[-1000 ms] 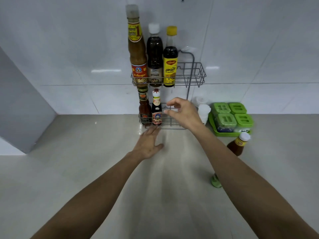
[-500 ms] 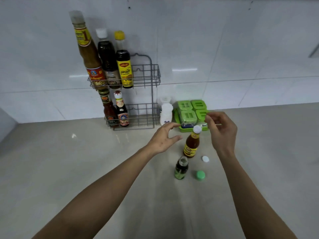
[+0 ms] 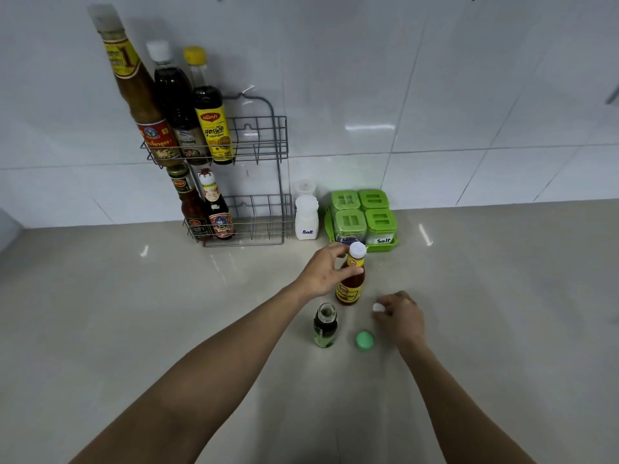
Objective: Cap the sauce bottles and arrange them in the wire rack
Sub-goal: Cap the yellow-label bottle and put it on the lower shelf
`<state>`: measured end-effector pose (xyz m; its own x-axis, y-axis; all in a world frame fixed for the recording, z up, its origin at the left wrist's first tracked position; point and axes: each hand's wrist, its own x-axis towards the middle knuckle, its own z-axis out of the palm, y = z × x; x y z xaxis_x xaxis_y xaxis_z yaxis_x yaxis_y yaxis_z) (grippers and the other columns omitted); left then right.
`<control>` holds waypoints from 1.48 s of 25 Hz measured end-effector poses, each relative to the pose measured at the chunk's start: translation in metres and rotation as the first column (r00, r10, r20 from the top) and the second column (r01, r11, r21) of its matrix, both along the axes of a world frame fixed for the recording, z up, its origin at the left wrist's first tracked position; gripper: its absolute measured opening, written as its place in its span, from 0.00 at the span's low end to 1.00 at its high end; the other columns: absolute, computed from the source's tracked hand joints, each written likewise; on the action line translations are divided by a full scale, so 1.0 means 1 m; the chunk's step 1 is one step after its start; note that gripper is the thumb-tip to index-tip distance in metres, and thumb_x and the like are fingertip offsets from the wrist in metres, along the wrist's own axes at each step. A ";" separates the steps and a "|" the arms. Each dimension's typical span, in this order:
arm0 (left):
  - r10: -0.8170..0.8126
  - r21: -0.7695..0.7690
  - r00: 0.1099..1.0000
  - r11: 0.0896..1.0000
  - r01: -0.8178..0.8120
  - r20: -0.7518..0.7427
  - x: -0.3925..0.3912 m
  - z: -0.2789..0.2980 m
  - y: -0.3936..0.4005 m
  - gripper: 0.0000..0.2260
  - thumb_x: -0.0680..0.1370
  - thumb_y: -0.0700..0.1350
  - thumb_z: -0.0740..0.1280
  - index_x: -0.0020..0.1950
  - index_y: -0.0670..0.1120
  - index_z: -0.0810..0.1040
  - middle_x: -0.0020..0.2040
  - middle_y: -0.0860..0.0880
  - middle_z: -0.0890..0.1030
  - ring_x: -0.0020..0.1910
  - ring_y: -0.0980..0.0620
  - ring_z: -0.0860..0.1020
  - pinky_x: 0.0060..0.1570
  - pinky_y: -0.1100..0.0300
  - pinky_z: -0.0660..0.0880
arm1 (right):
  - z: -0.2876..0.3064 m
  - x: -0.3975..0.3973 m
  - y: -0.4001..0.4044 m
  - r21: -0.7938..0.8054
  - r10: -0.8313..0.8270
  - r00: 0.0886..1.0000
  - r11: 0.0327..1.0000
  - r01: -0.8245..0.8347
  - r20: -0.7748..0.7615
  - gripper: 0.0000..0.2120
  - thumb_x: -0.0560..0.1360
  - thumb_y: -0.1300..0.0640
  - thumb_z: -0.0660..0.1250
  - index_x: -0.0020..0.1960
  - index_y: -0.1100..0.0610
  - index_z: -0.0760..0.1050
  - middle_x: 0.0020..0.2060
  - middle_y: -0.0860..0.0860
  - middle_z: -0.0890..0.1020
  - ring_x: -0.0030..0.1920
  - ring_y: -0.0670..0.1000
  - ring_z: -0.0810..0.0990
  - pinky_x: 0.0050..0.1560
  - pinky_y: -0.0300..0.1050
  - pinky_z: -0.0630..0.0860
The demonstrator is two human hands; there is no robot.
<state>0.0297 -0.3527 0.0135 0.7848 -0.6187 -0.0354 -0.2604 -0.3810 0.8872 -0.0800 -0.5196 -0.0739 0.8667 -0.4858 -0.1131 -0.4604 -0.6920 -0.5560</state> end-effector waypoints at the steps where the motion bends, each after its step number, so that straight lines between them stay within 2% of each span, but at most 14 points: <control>1: 0.006 -0.017 1.000 1.000 -0.006 0.002 0.000 -0.001 0.000 0.19 0.75 0.44 0.73 0.64 0.42 0.77 0.61 0.44 0.78 0.62 0.48 0.75 0.57 0.61 0.68 | -0.001 0.000 0.000 0.006 -0.010 1.000 1.000 0.010 0.011 0.10 0.71 0.56 0.72 0.51 0.55 0.83 0.48 0.55 0.79 0.48 0.59 0.81 0.48 0.46 0.74; 7: 0.097 -0.103 0.982 0.991 -0.081 0.163 -0.011 -0.009 0.010 0.18 0.77 0.46 0.70 0.65 0.44 0.77 0.62 0.47 0.80 0.61 0.53 0.75 0.61 0.60 0.70 | -0.009 -0.001 -0.002 0.017 0.004 1.000 1.000 -0.005 0.029 0.09 0.75 0.54 0.69 0.52 0.58 0.79 0.50 0.56 0.79 0.52 0.59 0.79 0.52 0.49 0.74; 9: 0.158 -0.173 0.980 0.976 -0.136 0.121 -0.010 -0.006 0.021 0.18 0.78 0.47 0.69 0.67 0.45 0.75 0.63 0.49 0.80 0.63 0.54 0.76 0.63 0.61 0.71 | 0.000 0.005 0.003 0.113 -0.019 0.995 0.994 0.008 0.093 0.09 0.75 0.53 0.70 0.51 0.58 0.80 0.48 0.55 0.81 0.49 0.56 0.81 0.52 0.48 0.76; 10: 0.174 -0.210 0.981 0.966 -0.153 0.087 -0.009 -0.003 0.028 0.18 0.78 0.48 0.68 0.68 0.46 0.75 0.63 0.50 0.80 0.63 0.55 0.76 0.63 0.63 0.71 | 0.010 0.010 0.008 0.221 -0.050 0.988 0.975 0.017 0.144 0.08 0.75 0.54 0.70 0.50 0.58 0.80 0.45 0.54 0.83 0.46 0.54 0.81 0.51 0.47 0.76; 11: 0.184 -0.243 0.981 0.956 -0.164 0.062 -0.009 0.001 0.035 0.17 0.79 0.47 0.67 0.68 0.46 0.74 0.62 0.50 0.80 0.62 0.56 0.76 0.62 0.65 0.71 | 0.025 0.016 0.016 0.372 -0.093 0.976 0.928 0.012 0.199 0.07 0.75 0.55 0.71 0.49 0.59 0.80 0.42 0.54 0.83 0.43 0.53 0.81 0.49 0.48 0.77; 13: 0.214 -0.291 0.976 0.937 -0.193 0.039 -0.009 0.010 0.051 0.15 0.80 0.46 0.66 0.66 0.46 0.74 0.60 0.50 0.81 0.59 0.58 0.77 0.58 0.69 0.72 | 0.064 0.030 0.032 0.648 -0.169 0.936 0.758 -0.078 0.310 0.05 0.76 0.59 0.70 0.49 0.60 0.79 0.39 0.53 0.82 0.39 0.50 0.79 0.46 0.49 0.78; 16: 0.233 -0.335 0.972 0.916 -0.222 -0.006 -0.016 0.025 0.075 0.10 0.81 0.46 0.64 0.62 0.48 0.75 0.52 0.53 0.81 0.52 0.60 0.78 0.55 0.67 0.73 | 0.119 0.048 0.056 0.776 -0.162 0.881 0.561 -0.288 0.444 0.03 0.76 0.62 0.68 0.49 0.60 0.79 0.40 0.52 0.82 0.39 0.46 0.80 0.42 0.40 0.79; 20: 0.148 -0.321 0.988 0.935 -0.152 -0.037 -0.031 0.036 0.110 0.07 0.82 0.50 0.62 0.55 0.47 0.74 0.48 0.42 0.79 0.48 0.50 0.79 0.54 0.51 0.76 | 0.150 0.057 0.092 0.765 0.006 0.854 0.442 -0.468 0.520 0.08 0.75 0.63 0.69 0.53 0.61 0.80 0.43 0.52 0.84 0.42 0.46 0.82 0.43 0.37 0.79; 23: 0.073 -0.332 0.994 0.938 -0.097 -0.085 -0.042 0.039 0.118 0.12 0.82 0.50 0.61 0.55 0.41 0.73 0.44 0.42 0.77 0.44 0.48 0.78 0.49 0.48 0.77 | 0.153 0.051 0.106 0.750 0.097 0.833 0.388 -0.536 0.545 0.12 0.70 0.58 0.71 0.53 0.59 0.81 0.47 0.53 0.85 0.48 0.50 0.82 0.51 0.44 0.80; 25: 0.057 -0.321 0.991 0.943 -0.092 -0.118 -0.048 0.040 0.118 0.15 0.81 0.51 0.61 0.54 0.38 0.72 0.42 0.43 0.77 0.42 0.48 0.77 0.46 0.48 0.77 | 0.153 0.048 0.103 0.745 0.108 0.821 0.368 -0.557 0.561 0.12 0.69 0.59 0.71 0.53 0.59 0.82 0.47 0.53 0.86 0.50 0.52 0.83 0.55 0.47 0.80; 28: 0.025 -0.269 0.987 0.961 -0.068 -0.160 -0.051 0.050 0.131 0.16 0.80 0.52 0.62 0.55 0.39 0.74 0.41 0.45 0.78 0.40 0.48 0.78 0.43 0.52 0.76 | 0.156 0.043 0.100 0.667 0.225 0.786 0.426 -0.611 0.576 0.11 0.71 0.64 0.71 0.54 0.58 0.82 0.47 0.53 0.86 0.50 0.50 0.83 0.55 0.43 0.79; 30: 0.079 -0.287 0.981 0.949 -0.129 -0.179 -0.061 0.045 0.223 0.13 0.81 0.50 0.62 0.55 0.40 0.76 0.41 0.44 0.79 0.39 0.49 0.79 0.41 0.55 0.76 | 0.162 0.045 0.182 0.602 0.452 0.716 0.393 -0.695 0.532 0.13 0.72 0.66 0.72 0.55 0.57 0.82 0.49 0.54 0.86 0.51 0.50 0.84 0.56 0.41 0.78; 32: 0.042 -0.270 0.974 0.957 -0.102 -0.222 -0.057 0.045 0.233 0.13 0.81 0.49 0.62 0.54 0.40 0.76 0.41 0.43 0.79 0.39 0.48 0.79 0.40 0.55 0.76 | 0.170 0.043 0.186 0.556 0.508 0.680 0.399 -0.729 0.528 0.13 0.71 0.66 0.72 0.55 0.56 0.82 0.49 0.51 0.86 0.52 0.49 0.84 0.56 0.40 0.78; 37: 0.049 -0.227 0.977 0.969 -0.096 -0.206 -0.057 0.047 0.231 0.12 0.82 0.49 0.62 0.51 0.39 0.74 0.41 0.43 0.78 0.39 0.46 0.77 0.41 0.51 0.75 | 0.171 0.049 0.184 0.552 0.518 0.699 0.435 -0.711 0.493 0.12 0.70 0.65 0.74 0.51 0.54 0.83 0.47 0.49 0.87 0.51 0.49 0.85 0.57 0.43 0.80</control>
